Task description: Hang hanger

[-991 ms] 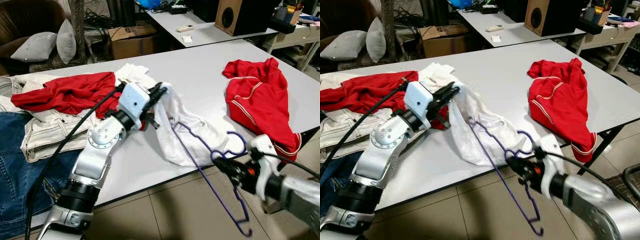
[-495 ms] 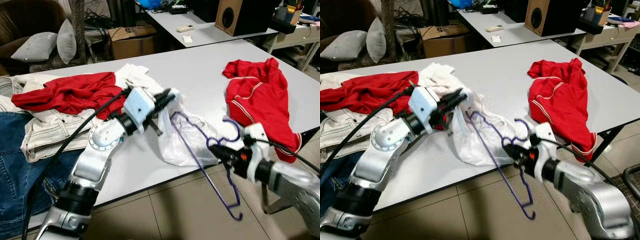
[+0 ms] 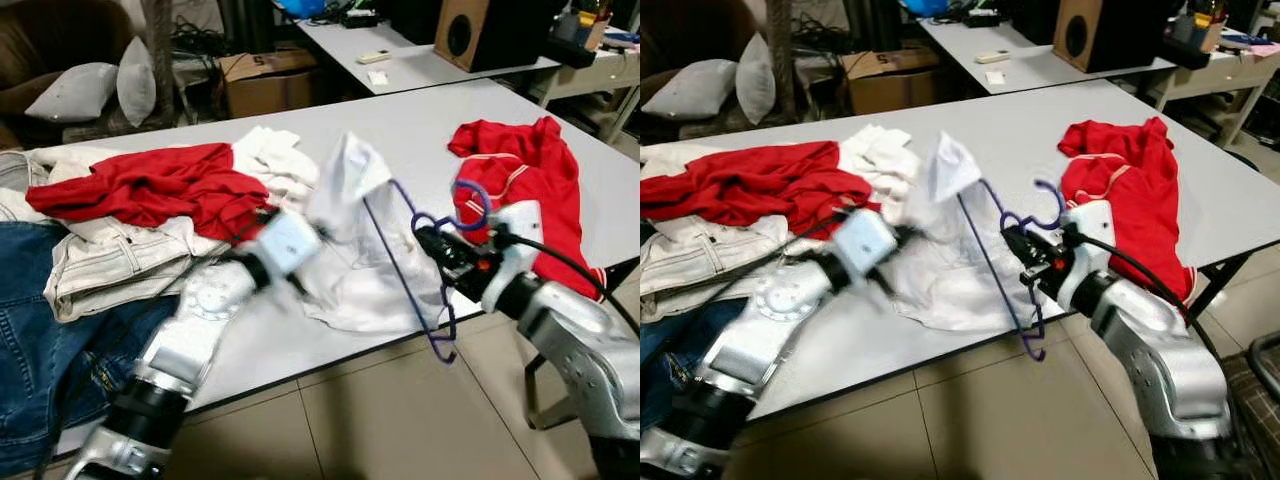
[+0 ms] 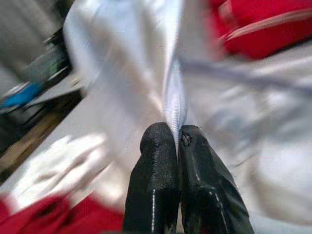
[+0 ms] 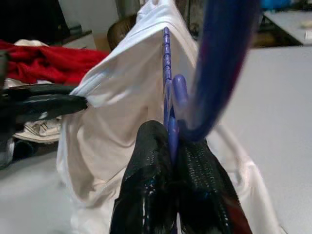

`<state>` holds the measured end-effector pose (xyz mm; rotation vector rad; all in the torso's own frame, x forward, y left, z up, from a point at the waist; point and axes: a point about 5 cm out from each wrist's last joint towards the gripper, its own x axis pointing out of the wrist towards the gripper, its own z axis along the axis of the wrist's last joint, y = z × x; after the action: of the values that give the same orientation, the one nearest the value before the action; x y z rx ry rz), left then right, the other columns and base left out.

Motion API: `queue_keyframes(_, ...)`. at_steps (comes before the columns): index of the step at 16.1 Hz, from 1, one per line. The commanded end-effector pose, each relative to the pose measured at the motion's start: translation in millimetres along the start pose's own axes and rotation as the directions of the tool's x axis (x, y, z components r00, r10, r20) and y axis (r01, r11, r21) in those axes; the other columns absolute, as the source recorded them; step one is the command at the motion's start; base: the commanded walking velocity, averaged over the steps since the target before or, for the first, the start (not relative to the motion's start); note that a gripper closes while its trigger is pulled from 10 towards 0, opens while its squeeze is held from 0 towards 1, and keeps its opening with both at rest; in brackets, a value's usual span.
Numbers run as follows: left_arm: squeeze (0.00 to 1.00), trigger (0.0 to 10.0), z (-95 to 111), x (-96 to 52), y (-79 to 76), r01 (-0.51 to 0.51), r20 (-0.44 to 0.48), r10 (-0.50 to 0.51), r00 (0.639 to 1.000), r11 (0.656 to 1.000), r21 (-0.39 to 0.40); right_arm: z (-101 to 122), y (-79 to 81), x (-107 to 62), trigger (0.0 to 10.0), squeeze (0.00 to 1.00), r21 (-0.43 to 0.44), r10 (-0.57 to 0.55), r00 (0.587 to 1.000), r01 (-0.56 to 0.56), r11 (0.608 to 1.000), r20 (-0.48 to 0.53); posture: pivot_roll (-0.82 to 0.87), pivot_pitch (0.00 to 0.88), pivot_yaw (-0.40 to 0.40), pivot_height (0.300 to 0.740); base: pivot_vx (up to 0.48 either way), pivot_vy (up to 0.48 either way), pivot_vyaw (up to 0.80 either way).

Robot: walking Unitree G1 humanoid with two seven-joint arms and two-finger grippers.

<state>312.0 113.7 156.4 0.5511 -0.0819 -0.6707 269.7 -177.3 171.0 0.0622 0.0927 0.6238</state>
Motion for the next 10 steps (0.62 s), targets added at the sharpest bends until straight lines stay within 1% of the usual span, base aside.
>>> queue_keyframes(1,0.00,0.0,-2.7,-2.3,2.0,-0.021,-0.016,0.021,1.000,1.000,0.005,6.0,4.8,-6.2,10.0,0.00,-0.026,0.007,0.998,-0.005,1.000,0.060,-0.08,0.000,0.019,0.740,0.000,0.000,0.00)
queue_keyframes(2,0.00,0.0,-1.9,-3.0,-0.3,-0.008,-0.008,0.008,1.000,1.000,-0.003,5.8,5.9,-7.5,10.0,0.00,-0.027,0.001,0.997,0.001,1.000,0.073,-0.08,0.000,0.019,0.740,0.000,0.000,0.00)
queue_keyframes(3,0.00,1.4,4.3,-2.1,-13.4,0.064,0.034,-0.064,0.997,0.998,-0.023,6.2,7.2,-8.0,10.0,0.00,-0.006,-0.016,0.993,0.016,1.000,0.115,-0.09,0.000,0.023,0.740,0.000,0.000,0.00)
queue_keyframes(4,0.00,3.3,7.9,-1.4,-20.5,0.104,0.058,-0.102,0.993,0.994,-0.034,6.3,7.5,-7.7,10.0,0.00,0.000,-0.022,0.992,0.022,1.000,0.128,-0.09,0.000,0.023,0.740,0.000,0.000,0.00)
queue_keyframes(5,0.00,10.0,18.0,1.1,-37.4,0.198,0.121,-0.190,0.974,0.979,-0.057,5.3,6.3,-5.4,10.0,0.00,-0.006,-0.028,0.992,0.029,1.000,0.121,-0.10,0.000,0.033,0.740,0.000,0.000,0.00)
queue_keyframes(6,0.00,10.0,21.9,2.1,-43.4,0.231,0.144,-0.219,0.965,0.971,-0.067,4.8,5.4,-4.3,10.0,0.00,-0.013,-0.030,0.993,0.032,0.999,0.112,-0.10,0.000,0.036,0.740,0.000,0.000,0.00)
queue_keyframes(7,0.00,10.0,28.6,5.6,-52.3,0.274,0.177,-0.258,0.950,0.959,-0.076,6.6,0.8,-0.2,10.0,0.00,-0.001,-0.040,0.993,0.041,0.999,0.109,-0.11,0.000,0.044,0.740,0.000,0.000,0.00)
queue_keyframes(8,1.00,10.0,30.0,6.9,-52.0,0.275,0.180,-0.258,0.949,0.958,-0.079,8.9,-0.8,2.0,10.0,0.00,0.002,-0.042,0.993,0.042,0.999,0.113,-0.11,0.000,0.046,0.740,0.000,0.000,0.00)
queue_keyframes(9,1.00,10.0,30.5,7.3,-48.8,0.269,0.183,-0.249,0.951,0.959,-0.095,12.1,-1.3,5.7,10.0,0.00,0.009,-0.024,0.993,0.023,1.000,0.118,-0.10,0.000,0.047,0.740,0.000,0.000,0.00)
queue_keyframes(10,1.00,10.0,34.5,4.4,-42.5,0.271,0.218,-0.236,0.947,0.952,-0.144,11.5,-2.3,8.9,10.0,0.00,0.000,0.005,0.995,-0.005,1.000,0.095,-0.09,0.000,0.045,0.740,0.000,0.000,0.00)
